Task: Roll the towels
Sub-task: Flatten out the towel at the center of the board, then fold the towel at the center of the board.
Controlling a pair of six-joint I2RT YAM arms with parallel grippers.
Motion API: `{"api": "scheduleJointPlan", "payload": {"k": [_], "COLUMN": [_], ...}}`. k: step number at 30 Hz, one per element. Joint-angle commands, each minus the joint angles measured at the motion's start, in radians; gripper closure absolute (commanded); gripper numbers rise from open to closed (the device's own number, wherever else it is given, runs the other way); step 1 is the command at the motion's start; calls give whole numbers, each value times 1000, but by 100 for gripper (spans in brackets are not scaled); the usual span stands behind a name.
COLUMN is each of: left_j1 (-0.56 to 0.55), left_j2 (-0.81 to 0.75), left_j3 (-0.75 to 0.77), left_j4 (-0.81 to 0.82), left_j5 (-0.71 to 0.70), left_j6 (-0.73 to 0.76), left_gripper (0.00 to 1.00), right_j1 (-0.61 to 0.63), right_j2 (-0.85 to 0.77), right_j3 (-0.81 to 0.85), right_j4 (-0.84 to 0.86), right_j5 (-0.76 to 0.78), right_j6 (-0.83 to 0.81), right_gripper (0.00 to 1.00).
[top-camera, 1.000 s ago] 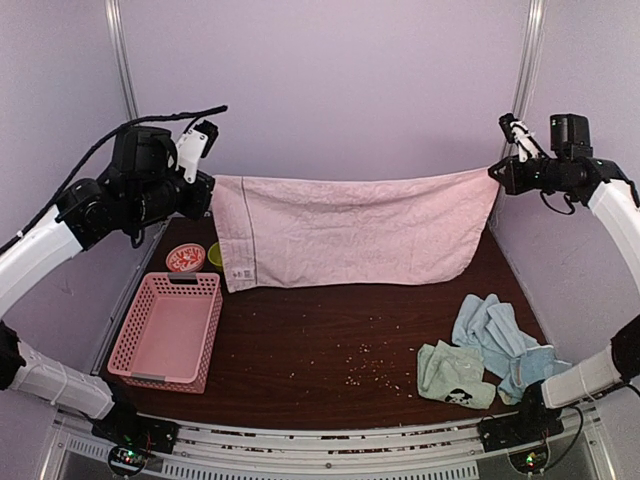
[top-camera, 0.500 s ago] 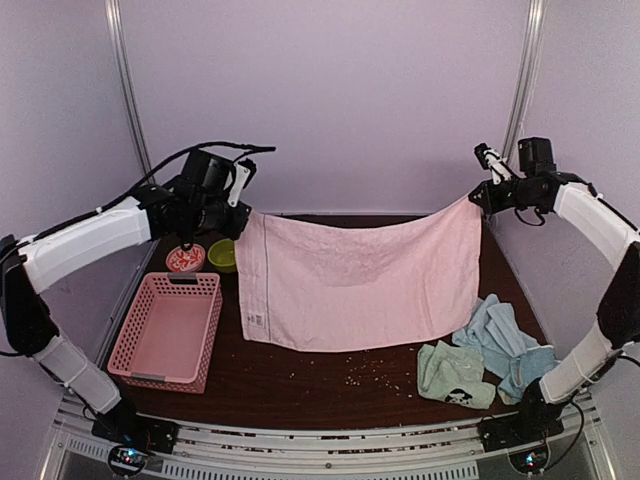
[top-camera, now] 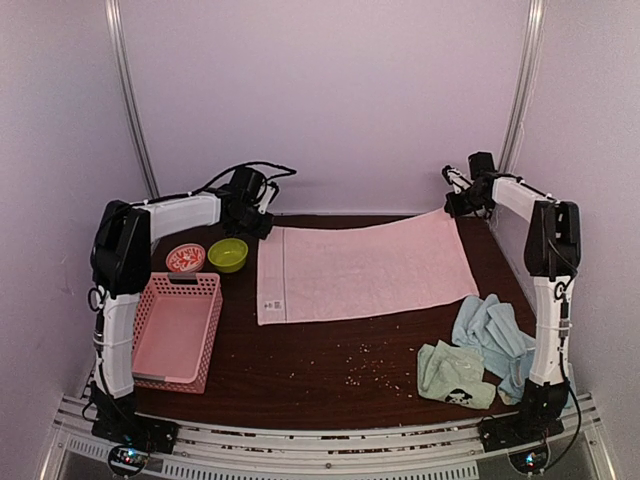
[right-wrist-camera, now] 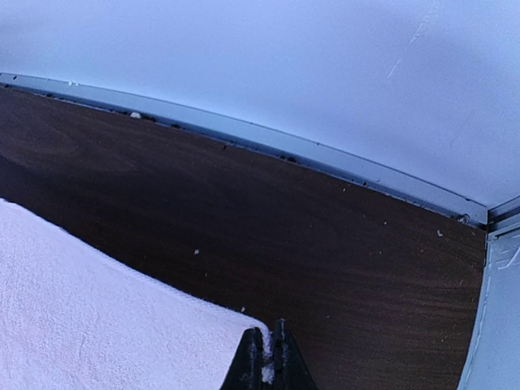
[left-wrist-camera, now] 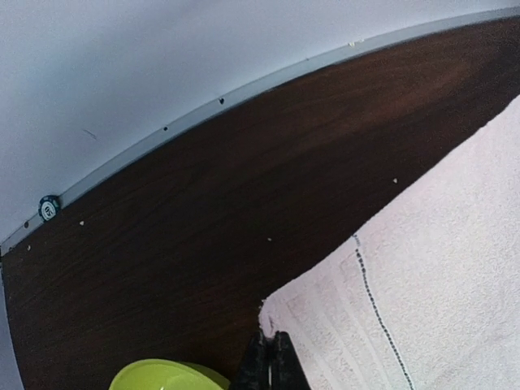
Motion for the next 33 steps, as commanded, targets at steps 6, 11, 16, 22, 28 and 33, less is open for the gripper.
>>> {"api": "scheduleJointPlan", "payload": {"k": [6,11,16,22,28,33], "left_j1": [43,43,43,43,43,43], "left_j2": [-7,-67,-119,-189,-239,-275], "left_j3": [35,-11,-72,-181,-262,-304], "left_j4": [83,110,114,126,119,107], "left_j5": [101,118,154,191,221,243], "left_j6": [-12,7,-4,1,21,49], "left_gripper": [100,100,100,100,100,100], "right_j1": [-23,-33,-40,-45,-61,-77], "right_j2": [-11,-46,-85,-191,-241,-267], "right_j3": [16,-25,-85,-249,-327,-362], "right_j4": [62,79,69,137,125,84], "right_j5": [14,-2,-51,-79,-122,-162], "right_j6": [25,-1,-18,-40,-82,-161], "right_gripper": [100,100,100,100,100,100]}}
